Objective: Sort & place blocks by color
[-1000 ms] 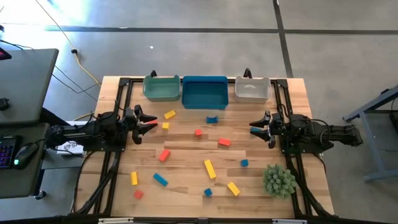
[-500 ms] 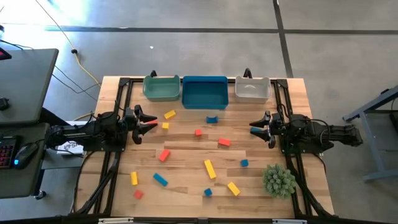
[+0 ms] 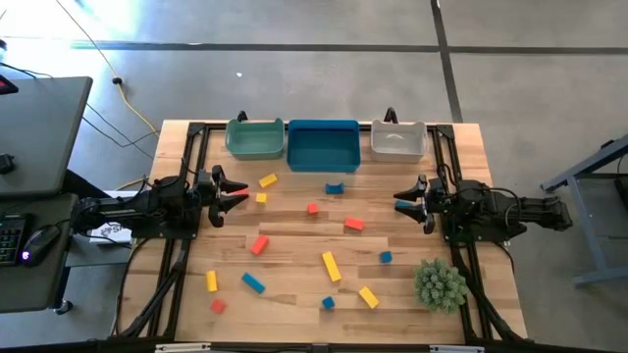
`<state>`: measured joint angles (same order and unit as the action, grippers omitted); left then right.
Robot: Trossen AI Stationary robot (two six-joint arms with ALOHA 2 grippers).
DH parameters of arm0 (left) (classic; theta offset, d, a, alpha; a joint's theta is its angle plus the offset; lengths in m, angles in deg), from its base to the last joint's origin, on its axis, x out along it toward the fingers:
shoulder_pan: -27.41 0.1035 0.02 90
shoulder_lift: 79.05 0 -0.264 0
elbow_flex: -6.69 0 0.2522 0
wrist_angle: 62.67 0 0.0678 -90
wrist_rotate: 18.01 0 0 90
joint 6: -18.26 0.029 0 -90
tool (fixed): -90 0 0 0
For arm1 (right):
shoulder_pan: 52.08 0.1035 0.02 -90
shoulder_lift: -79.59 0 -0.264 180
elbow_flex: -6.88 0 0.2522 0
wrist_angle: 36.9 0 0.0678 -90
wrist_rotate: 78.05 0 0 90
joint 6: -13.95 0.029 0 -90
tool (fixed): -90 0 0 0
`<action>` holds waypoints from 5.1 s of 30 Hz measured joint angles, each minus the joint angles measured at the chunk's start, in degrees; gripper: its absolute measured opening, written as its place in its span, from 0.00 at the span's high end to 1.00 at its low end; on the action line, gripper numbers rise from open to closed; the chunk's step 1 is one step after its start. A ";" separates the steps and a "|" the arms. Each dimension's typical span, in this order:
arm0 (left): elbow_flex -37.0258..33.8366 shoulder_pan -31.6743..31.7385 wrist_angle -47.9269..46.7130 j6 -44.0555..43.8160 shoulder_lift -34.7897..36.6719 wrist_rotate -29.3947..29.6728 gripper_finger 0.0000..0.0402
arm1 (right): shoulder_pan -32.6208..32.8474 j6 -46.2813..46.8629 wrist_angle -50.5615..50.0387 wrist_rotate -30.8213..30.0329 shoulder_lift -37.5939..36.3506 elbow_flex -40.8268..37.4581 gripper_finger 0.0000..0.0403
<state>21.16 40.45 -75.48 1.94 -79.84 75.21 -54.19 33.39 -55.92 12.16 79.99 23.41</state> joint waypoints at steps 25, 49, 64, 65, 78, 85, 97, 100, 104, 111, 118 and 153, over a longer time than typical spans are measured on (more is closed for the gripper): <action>0.02 0.00 0.15 0.00 0.02 0.00 0.61 | 0.00 0.00 0.00 0.00 0.00 0.00 0.51; 0.02 0.00 7.02 -0.04 0.02 3.69 0.61 | 0.00 0.00 0.01 0.00 0.00 -0.01 0.51; 10.62 0.07 6.29 8.17 -4.05 6.86 0.53 | 0.00 0.00 0.02 0.00 0.00 -0.02 0.51; 12.06 0.07 4.55 8.85 -5.35 8.20 0.52 | 0.00 0.00 0.02 0.00 0.00 -0.02 0.51; 33.76 0.51 -29.83 10.56 -27.23 20.13 0.46 | 0.00 0.00 0.00 0.00 0.01 -0.02 0.51; 41.51 3.90 -42.74 6.44 -36.61 18.57 0.46 | 0.00 0.00 0.02 0.00 0.00 -0.01 0.51; 45.22 11.80 -57.78 3.48 -49.96 7.36 0.46 | 0.00 0.00 0.02 0.00 0.00 -0.01 0.51; 45.22 12.95 -59.08 3.31 -52.78 5.50 0.46 | 0.00 0.00 0.02 0.00 0.00 0.00 0.51; 45.22 14.00 -59.53 2.85 -56.70 2.83 0.46 | 0.00 0.00 0.00 0.00 0.00 -0.02 0.51; 45.22 14.10 -59.67 1.14 -63.76 2.78 0.46 | 0.00 0.00 0.01 0.00 0.00 -0.01 0.51; 45.22 14.10 -59.59 1.03 -70.23 3.41 0.46 | 0.00 0.00 0.01 0.00 0.00 -0.02 0.51; 45.24 15.58 -54.73 5.55 -89.34 3.17 0.47 | 0.00 0.00 0.02 0.00 0.00 -0.02 0.51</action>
<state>66.41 56.03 -130.21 7.49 -169.18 78.38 -54.19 33.39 -55.90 12.16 79.99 23.39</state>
